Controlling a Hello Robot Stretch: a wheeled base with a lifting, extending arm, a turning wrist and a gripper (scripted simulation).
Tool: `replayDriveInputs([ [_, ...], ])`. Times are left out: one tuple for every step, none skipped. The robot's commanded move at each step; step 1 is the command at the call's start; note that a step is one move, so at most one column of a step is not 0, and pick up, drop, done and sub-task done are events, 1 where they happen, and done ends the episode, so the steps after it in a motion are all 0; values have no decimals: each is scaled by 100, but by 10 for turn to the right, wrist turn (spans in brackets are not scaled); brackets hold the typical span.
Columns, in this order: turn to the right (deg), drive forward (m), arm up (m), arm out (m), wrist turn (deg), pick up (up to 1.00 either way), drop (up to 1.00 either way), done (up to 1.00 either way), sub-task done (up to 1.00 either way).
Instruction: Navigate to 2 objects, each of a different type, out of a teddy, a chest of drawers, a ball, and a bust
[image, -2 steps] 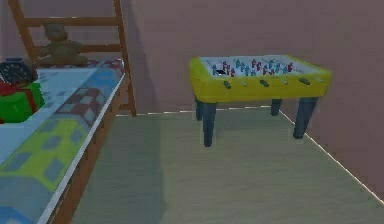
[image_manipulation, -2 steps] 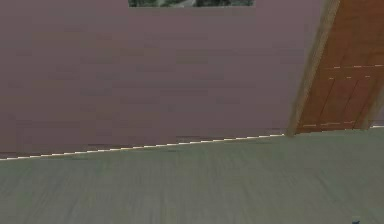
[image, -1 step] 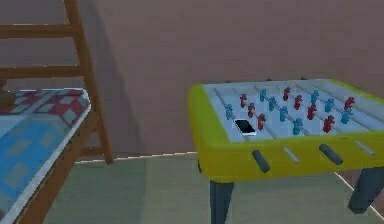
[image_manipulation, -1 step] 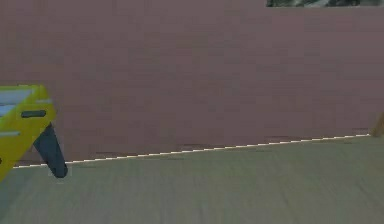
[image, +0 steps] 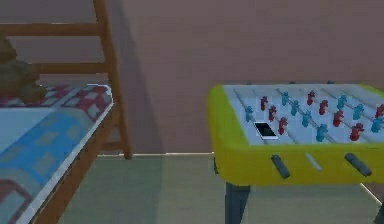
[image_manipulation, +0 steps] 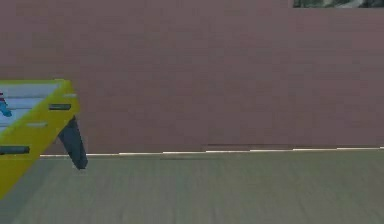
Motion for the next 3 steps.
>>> replayDriveInputs([
  [0,50,0,0,0,0,0,0,0],
  [-450,0,0,0,0,0,0,0,0],
  [0,0,0,0,0,0,0,100,0],
])
